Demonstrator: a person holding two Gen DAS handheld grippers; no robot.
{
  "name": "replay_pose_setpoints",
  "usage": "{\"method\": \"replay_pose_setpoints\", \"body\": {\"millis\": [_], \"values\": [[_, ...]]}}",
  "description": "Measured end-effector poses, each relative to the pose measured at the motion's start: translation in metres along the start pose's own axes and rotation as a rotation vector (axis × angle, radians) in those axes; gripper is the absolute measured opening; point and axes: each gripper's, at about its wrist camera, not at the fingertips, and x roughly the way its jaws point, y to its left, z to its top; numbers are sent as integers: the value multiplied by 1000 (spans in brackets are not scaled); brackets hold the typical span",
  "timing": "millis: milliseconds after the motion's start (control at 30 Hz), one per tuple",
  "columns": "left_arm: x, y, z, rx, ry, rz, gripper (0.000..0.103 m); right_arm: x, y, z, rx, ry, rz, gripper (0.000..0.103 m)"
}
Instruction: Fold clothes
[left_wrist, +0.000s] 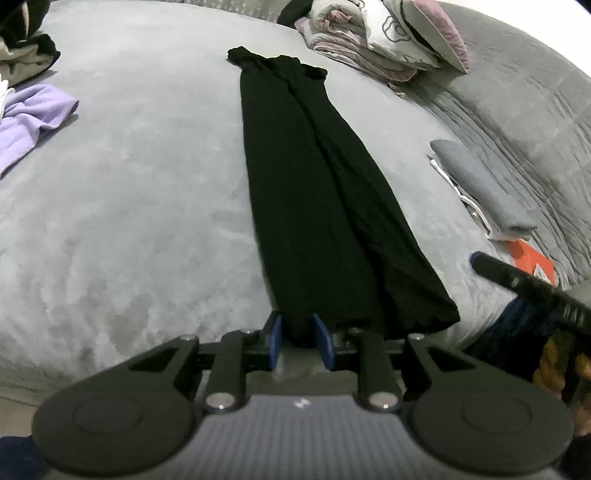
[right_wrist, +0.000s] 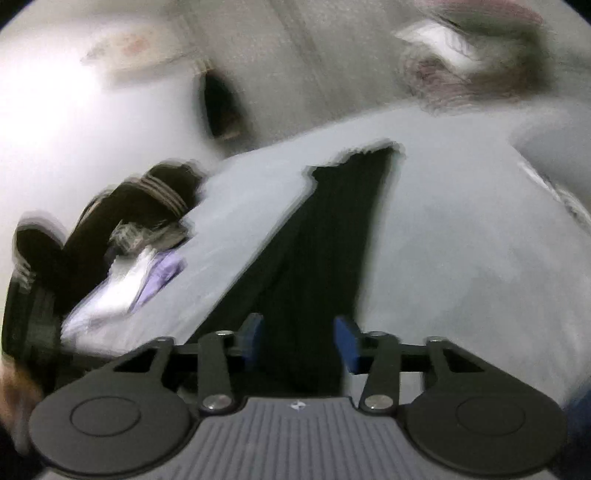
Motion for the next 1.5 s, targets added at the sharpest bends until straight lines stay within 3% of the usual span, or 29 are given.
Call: {"method": "replay_pose_setpoints", "body": {"millis": [67,133,200,233,300,500,567,700,900,967,1033,1167,1267,1367,1400,1433,1500], "values": [[0,0,0,8,5,-11,21,14,23,-6,-103,39,20,32],[2,-5,-1,26,10,-15,29,32,40,-16,-169,92,24,32],[3,-8,-3,54,7,-3,31,52,51,-26,-248,145,-59,32],[3,-9,-3,59,7,-1,31,59,55,-31,-295,167,-86,27],[0,-7,-4,58,3,-5,31,52,59,-30,-287,150,-49,6],[-7,-2,-3,48,-12,-10,31,39,58,-30,-264,145,26,6],[-7,-3,-3,51,-11,-12,31,38,60,-26,-269,133,25,8],[-9,-3,-3,60,-16,-12,36,36,63,-20,-279,109,24,36],[-11,-3,-2,56,-22,-16,36,48,63,-9,-267,123,39,36],[-11,-4,-2,60,-22,-16,36,61,60,-3,-245,137,30,32],[-10,-5,-3,65,-22,-14,36,72,56,5,-207,154,55,18],[-11,-2,-2,49,-21,-9,40,93,56,11,-187,202,95,18],[-12,2,-2,34,-22,-8,41,106,51,3,-144,271,55,19],[-13,3,-2,29,-20,-18,43,105,49,0,-120,267,56,20],[-13,3,-1,31,-21,-19,43,104,49,1,-116,261,59,16],[-13,3,-1,31,-23,-17,44,102,48,1,-111,254,61,4],[-13,4,0,25,-26,-12,44,97,48,2,-101,227,61,4]]}}
